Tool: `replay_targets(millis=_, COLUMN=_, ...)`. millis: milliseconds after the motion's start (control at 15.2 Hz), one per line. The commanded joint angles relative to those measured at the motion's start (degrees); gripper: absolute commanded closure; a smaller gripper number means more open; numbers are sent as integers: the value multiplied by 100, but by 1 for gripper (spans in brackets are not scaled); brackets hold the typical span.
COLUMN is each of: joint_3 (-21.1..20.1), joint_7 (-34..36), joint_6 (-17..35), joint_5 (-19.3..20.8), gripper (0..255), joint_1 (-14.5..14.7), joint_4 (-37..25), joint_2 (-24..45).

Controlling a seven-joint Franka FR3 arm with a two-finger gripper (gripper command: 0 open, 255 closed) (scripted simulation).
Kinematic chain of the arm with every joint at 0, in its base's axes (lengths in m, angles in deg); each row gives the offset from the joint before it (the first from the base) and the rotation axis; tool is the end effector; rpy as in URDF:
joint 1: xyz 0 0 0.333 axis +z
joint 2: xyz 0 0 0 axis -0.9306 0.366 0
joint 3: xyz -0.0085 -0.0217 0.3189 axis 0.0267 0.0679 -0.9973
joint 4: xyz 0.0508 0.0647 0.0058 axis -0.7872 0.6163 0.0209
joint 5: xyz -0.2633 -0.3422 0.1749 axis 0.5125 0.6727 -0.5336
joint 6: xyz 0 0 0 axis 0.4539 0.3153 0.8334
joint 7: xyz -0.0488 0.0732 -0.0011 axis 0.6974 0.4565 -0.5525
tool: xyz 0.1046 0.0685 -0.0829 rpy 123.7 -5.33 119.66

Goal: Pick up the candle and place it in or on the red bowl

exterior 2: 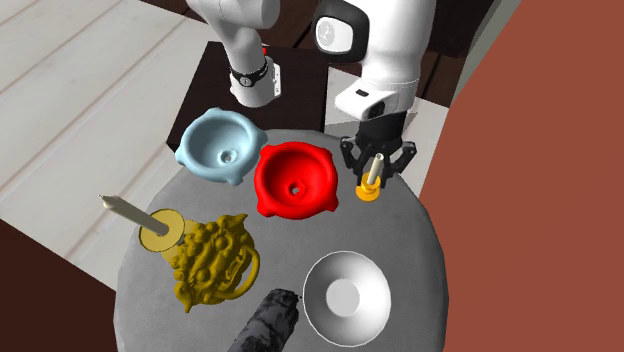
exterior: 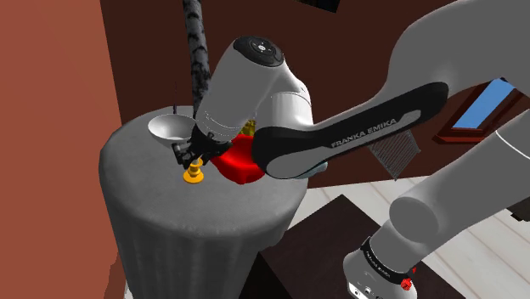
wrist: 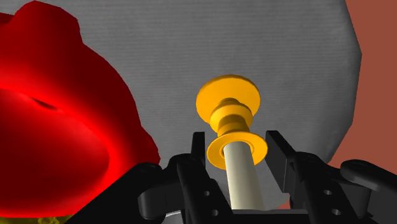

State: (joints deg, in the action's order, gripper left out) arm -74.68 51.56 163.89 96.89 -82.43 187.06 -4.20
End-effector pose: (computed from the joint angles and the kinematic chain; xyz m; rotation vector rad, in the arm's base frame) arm 0.4330 0.4118 0.3212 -3.0161 0.0574 -0.6563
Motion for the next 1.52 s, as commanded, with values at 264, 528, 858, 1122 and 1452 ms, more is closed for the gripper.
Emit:
replay_targets(millis=264, joint_3=325, joint_7=-536, joint_6=-404, joint_5=-631, gripper=255, joint_1=301, joint_4=-212, joint_2=-366)
replay_targets(millis=528, joint_3=506, joint_7=-783, joint_6=-690, joint_5=-897, gripper=255, joint_1=446, joint_4=-382, joint_2=-547)
replay_targets(millis=858, joint_3=694, joint_7=-1020, joint_6=-1056, joint_5=-1133, gripper=255, joint_1=576, joint_4=-624, joint_2=-727)
replay_targets(millis=1122, joint_3=817, joint_7=-1169, joint_6=-1353, joint_5=-1265, gripper=255, joint_1=647, joint_4=-841, joint_2=-837)
replay_targets(millis=1452, joint_3=936, joint_7=-1310, joint_6=-1706, joint_5=-1374, gripper=255, joint_1=700, joint_4=-1123, joint_2=-933)
